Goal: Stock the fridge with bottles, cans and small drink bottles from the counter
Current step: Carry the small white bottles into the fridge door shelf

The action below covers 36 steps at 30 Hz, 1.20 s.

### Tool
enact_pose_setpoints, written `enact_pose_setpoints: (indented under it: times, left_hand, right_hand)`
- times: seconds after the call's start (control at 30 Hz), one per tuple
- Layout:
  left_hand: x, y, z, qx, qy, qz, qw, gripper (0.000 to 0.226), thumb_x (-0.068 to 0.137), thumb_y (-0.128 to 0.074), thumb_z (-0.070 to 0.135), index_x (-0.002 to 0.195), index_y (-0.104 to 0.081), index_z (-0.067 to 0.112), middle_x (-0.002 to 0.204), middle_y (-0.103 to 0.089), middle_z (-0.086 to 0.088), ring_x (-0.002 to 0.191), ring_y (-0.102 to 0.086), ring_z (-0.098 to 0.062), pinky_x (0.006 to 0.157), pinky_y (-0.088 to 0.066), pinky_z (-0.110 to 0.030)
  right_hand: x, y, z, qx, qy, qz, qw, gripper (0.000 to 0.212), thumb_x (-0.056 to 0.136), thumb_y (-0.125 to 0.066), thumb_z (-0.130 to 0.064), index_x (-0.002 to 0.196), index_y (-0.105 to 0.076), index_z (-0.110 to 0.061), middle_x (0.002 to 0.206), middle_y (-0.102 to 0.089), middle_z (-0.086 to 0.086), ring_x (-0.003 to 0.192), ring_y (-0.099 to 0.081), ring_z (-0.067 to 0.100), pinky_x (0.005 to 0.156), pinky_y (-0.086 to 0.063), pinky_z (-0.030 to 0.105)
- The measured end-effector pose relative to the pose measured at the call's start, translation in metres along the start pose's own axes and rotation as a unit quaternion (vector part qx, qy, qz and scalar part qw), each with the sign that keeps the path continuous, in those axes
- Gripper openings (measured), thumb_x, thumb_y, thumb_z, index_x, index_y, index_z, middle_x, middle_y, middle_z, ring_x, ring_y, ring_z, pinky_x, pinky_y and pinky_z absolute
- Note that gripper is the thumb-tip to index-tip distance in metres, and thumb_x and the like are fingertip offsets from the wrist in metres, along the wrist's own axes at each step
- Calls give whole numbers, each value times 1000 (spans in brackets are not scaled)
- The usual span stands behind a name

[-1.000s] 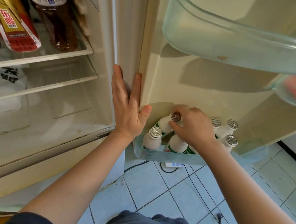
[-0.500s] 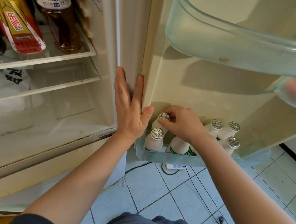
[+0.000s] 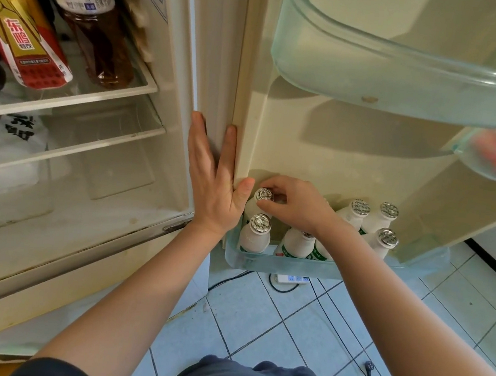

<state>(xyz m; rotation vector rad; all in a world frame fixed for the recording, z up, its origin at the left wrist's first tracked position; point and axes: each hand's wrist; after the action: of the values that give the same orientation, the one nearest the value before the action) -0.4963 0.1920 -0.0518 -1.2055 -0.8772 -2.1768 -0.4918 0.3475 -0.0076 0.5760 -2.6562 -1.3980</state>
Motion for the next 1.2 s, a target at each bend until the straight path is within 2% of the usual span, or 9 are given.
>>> enact_pose_setpoints:
  times: [0.2,0.33,0.5,0.63,0.7,0.87,1.03,1.13,1.2]
  left_hand:
    - [1,1,1,3,-1,-1,1000,62,97,-18,53,152,-5,27,142,-9,-46,144,-4,-35,115,-14,-48]
    - [0,2,1,3,-5,-2,1000,62,97,-18,53,152,-6,27,141,-9,-46,143,-5,-39,116,-13,-47]
    - [0,0,0,5,-12,4,1000,62,98,-18,53,152,-6,26,143,-8,-43,141,-8,-46,116,-13,-48]
    - [0,0,-1,-4,-21,11,1000,62,97,-20,52,152,-7,26,145,-3,-32,144,-5,-37,115,-13,-48]
    - [-1,0,-2,-6,-25,10,1000,62,97,-20,52,152,-8,25,145,-2,-31,144,-6,-39,115,-13,-47]
    - [-2,-1,-2,-8,-10,3,1000,64,97,-20,54,148,-20,16,146,-2,-30,145,-2,-33,115,-13,-47]
    - [-1,0,-1,-12,-10,-5,1000,63,97,-20,53,146,-22,14,146,-1,-30,144,-1,-33,116,-11,-47]
    - [-1,0,-1,-9,-13,-3,1000,62,98,-20,52,145,-21,13,145,-1,-31,144,-1,-33,116,-11,-47]
    - [-1,1,0,-5,-12,-2,1000,62,98,-19,52,145,-21,13,145,-3,-34,144,-3,-36,116,-11,-46]
  right_hand:
    - [-8,-2,0,47,-11,28,998,43,84,-67,-29,123,-57,-16,118,-64,-1,106,-60,9,93,-46,22]
    - [-26,5,2,58,-26,105,993,38,86,-63,-28,122,-58,-16,113,-66,-3,101,-62,7,91,-48,24]
    - [-62,16,15,-92,-65,182,977,30,81,-63,-35,109,-63,-24,92,-68,-10,87,-64,12,73,-52,30]
    - [-75,16,23,-165,-77,156,971,38,76,-65,-43,111,-63,-27,94,-69,-10,89,-65,15,72,-53,32]
    - [-75,16,24,-192,-63,137,970,40,76,-63,-45,113,-63,-29,95,-70,-9,91,-65,16,71,-52,30]
    - [-70,17,23,-279,-22,74,957,33,82,-58,-47,111,-55,-31,87,-67,-6,80,-60,20,55,-31,26]
    - [-66,9,22,-249,16,58,967,33,85,-57,-46,112,-52,-29,85,-64,-3,78,-59,20,52,-34,27]
    - [-64,6,19,-187,20,37,982,31,86,-59,-40,112,-53,-26,91,-67,-1,82,-61,21,65,-49,34]
    - [-64,7,19,-151,16,24,988,30,86,-62,-35,112,-54,-23,93,-67,0,85,-62,21,72,-51,38]
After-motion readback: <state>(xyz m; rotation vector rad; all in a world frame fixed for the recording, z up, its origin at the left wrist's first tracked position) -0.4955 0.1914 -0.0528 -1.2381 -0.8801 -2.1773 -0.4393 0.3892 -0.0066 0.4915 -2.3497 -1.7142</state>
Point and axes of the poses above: each hand's wrist, its own x-axis towards the middle knuckle, its own y-axis out of the back of the hand, z = x × y
